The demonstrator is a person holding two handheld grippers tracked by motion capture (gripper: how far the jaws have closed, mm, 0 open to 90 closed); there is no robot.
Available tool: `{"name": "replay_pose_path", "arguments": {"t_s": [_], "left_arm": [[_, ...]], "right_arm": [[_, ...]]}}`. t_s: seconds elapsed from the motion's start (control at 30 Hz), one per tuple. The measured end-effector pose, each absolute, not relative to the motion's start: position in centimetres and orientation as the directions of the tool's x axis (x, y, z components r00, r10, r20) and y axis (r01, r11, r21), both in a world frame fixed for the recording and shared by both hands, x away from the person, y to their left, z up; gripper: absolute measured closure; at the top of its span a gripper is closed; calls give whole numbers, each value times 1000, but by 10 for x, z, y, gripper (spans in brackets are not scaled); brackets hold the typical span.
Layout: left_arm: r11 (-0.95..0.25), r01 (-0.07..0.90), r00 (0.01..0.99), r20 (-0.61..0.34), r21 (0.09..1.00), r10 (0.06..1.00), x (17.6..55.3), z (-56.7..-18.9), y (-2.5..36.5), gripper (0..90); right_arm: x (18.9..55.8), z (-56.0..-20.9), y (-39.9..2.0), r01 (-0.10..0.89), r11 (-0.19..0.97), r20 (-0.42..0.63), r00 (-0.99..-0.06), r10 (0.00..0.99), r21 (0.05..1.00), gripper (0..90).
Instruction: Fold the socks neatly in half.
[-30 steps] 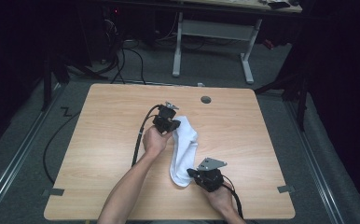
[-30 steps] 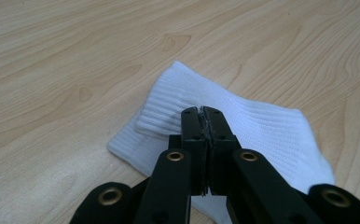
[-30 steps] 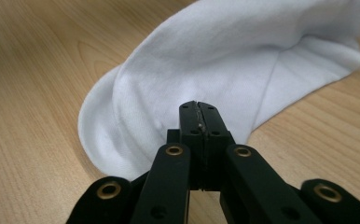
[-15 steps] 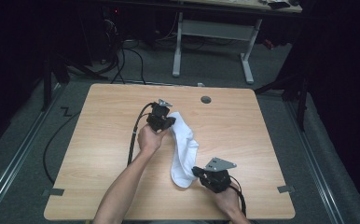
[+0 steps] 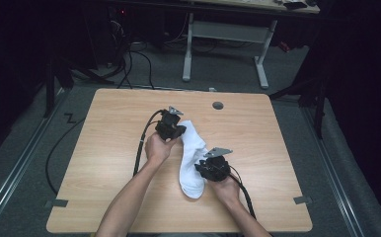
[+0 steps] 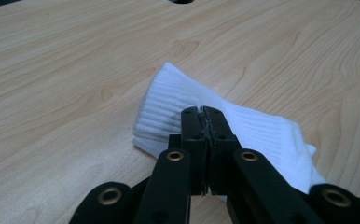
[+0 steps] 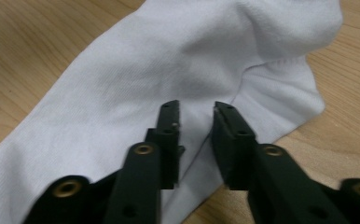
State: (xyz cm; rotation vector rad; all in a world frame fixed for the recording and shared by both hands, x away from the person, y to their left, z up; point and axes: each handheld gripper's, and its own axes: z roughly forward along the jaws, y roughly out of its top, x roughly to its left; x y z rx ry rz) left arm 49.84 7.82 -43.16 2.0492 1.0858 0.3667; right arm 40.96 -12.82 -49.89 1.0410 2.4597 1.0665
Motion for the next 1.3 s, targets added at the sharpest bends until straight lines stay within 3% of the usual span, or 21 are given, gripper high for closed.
{"name": "replay_pose_path", "arguments": {"t_s": [0.13, 0.23, 0.7, 1.3], "left_arm": [[-332, 578, 590, -101, 746, 801, 499, -432, 80, 884], [-333, 578, 589, -99, 745, 802, 500, -434, 80, 884], [-251, 560, 577, -155, 790, 802, 498, -425, 85, 883], [-301, 608, 572, -142, 734, 808, 512, -458, 58, 880]], "right_arm": [[409, -499, -128, 497, 490, 23, -718, 695, 716, 857], [409, -499, -127, 486, 498, 6, -720, 694, 718, 878], [385, -470, -142, 369, 453, -94, -683, 724, 812, 879], [368, -487, -159, 425, 435, -51, -667, 743, 794, 877]]}}
